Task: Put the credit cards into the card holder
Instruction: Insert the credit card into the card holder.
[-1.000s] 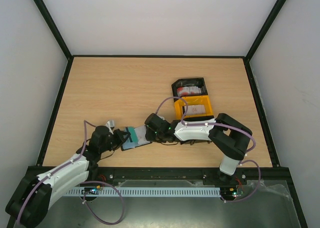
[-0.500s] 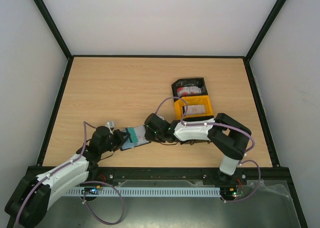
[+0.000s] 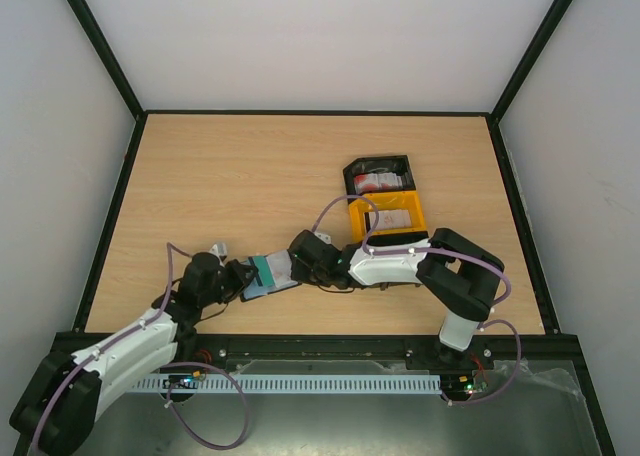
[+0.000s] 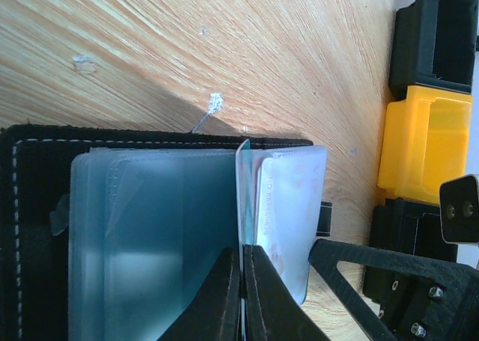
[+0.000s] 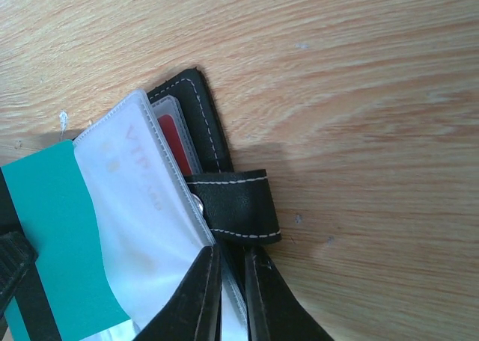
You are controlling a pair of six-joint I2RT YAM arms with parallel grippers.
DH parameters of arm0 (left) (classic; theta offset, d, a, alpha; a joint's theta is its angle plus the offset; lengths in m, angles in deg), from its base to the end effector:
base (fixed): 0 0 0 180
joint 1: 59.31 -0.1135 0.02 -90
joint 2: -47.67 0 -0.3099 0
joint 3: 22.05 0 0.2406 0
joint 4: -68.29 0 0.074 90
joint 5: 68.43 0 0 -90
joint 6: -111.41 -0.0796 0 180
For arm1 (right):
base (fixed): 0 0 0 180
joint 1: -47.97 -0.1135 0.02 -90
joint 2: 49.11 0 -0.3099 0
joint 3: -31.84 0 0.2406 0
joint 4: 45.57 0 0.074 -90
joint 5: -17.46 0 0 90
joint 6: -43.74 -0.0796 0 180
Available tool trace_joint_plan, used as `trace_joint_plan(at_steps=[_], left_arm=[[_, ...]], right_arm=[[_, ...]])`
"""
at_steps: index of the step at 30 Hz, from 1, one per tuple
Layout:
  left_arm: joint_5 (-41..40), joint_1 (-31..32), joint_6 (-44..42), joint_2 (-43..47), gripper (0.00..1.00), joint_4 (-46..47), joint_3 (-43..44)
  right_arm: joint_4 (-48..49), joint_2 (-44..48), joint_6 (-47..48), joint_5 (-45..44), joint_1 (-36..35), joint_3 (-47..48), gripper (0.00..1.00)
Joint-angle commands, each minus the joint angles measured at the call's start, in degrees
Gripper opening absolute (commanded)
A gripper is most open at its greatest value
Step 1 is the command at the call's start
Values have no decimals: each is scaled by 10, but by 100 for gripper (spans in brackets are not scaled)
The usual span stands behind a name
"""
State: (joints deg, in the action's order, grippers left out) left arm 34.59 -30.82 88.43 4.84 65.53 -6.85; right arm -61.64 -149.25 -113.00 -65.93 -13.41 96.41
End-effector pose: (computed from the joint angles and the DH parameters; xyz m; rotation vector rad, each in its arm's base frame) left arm 0.1115 -0.0809 0.1359 -0.6267 2.2558 -1.1699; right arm 0.1669 0.3250 0.1586 0.0746 2.7959 0.9453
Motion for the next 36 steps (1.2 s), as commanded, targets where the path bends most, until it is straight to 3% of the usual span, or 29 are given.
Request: trace_joint_plan(at_steps=[1, 5, 19, 30, 36], left_arm=[[28, 2, -16, -26, 3, 17, -6], [42, 7, -8, -35, 3, 63, -19], [52, 10, -8, 31, 3, -15, -14], [47, 9, -20, -34, 3, 9, -7], [25, 10, -3, -21, 3, -62, -1]], right_arm=[[-40, -14, -14, -50, 1, -21, 8], [-28, -19, -14, -33, 1, -16, 9], [-34, -23, -9, -37, 1, -8, 9], [-33, -20, -2, -34, 2, -10, 10], [-36, -21, -3, -35, 1, -10, 10]])
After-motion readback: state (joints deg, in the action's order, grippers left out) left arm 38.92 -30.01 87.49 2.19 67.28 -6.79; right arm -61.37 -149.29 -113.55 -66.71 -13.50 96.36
